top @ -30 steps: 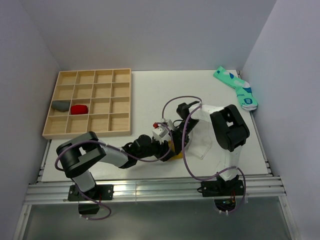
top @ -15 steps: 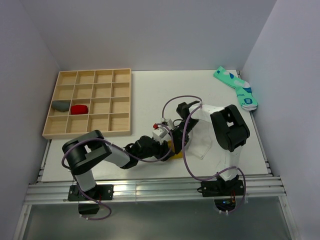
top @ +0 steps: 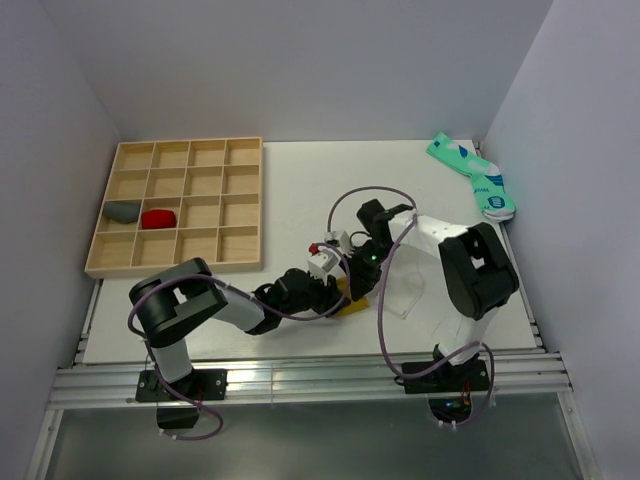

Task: Roll the socks
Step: Roll the sock at the center of the board, then pick up the sock at the center of the board.

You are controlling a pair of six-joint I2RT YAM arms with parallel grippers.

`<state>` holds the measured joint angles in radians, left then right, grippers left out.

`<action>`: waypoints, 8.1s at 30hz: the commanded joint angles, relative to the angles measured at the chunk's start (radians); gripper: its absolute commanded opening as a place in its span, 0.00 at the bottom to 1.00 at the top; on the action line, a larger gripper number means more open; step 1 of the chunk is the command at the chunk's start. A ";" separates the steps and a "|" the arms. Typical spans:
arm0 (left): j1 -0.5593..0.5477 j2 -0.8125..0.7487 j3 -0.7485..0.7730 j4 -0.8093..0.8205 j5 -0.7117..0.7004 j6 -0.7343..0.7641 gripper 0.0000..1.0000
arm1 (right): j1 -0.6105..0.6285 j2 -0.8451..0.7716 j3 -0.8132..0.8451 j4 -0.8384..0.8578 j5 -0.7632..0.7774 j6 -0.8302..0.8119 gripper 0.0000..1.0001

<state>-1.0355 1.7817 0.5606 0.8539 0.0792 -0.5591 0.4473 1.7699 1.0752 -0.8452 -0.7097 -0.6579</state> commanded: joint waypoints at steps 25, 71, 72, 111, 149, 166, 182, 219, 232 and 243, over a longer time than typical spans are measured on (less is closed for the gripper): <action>0.202 0.087 0.111 -0.481 0.465 -0.292 0.00 | -0.038 -0.588 -0.323 0.189 0.090 -0.224 0.52; 0.290 0.133 0.232 -0.567 0.607 -0.377 0.30 | 0.396 -0.440 -0.472 0.522 0.365 -0.072 0.28; 0.290 0.122 0.236 -0.578 0.591 -0.374 0.32 | 0.395 -0.434 -0.469 0.515 0.368 -0.069 0.27; 0.159 -0.496 -0.301 -0.184 -0.073 -0.377 0.57 | 0.191 -0.070 -0.089 0.095 0.190 -0.026 0.21; 0.051 -0.131 -0.057 -0.239 -0.067 -0.125 0.26 | 0.129 0.094 0.043 0.026 0.173 0.021 0.24; 0.060 -0.015 -0.038 -0.213 -0.001 -0.134 0.00 | 0.077 0.054 0.058 0.089 0.220 0.096 0.59; 0.077 0.007 -0.025 -0.223 0.027 -0.139 0.00 | 0.054 0.020 0.051 0.141 0.256 0.127 0.71; 0.077 -0.224 -0.045 -0.334 -0.223 -0.306 0.39 | 0.050 0.077 0.032 0.087 0.214 0.135 0.00; 0.028 -0.314 -0.149 -0.225 -0.340 -0.645 0.51 | 0.028 0.102 0.063 0.159 0.167 0.257 0.00; -0.006 -0.134 -0.194 0.191 -0.418 -0.771 0.56 | -0.019 0.141 0.173 0.135 0.079 0.339 0.00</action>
<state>-1.0344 1.6295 0.3557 0.8581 -0.2852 -1.2800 0.4435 1.8900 1.1954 -0.7563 -0.6418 -0.3355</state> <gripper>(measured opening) 0.556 0.242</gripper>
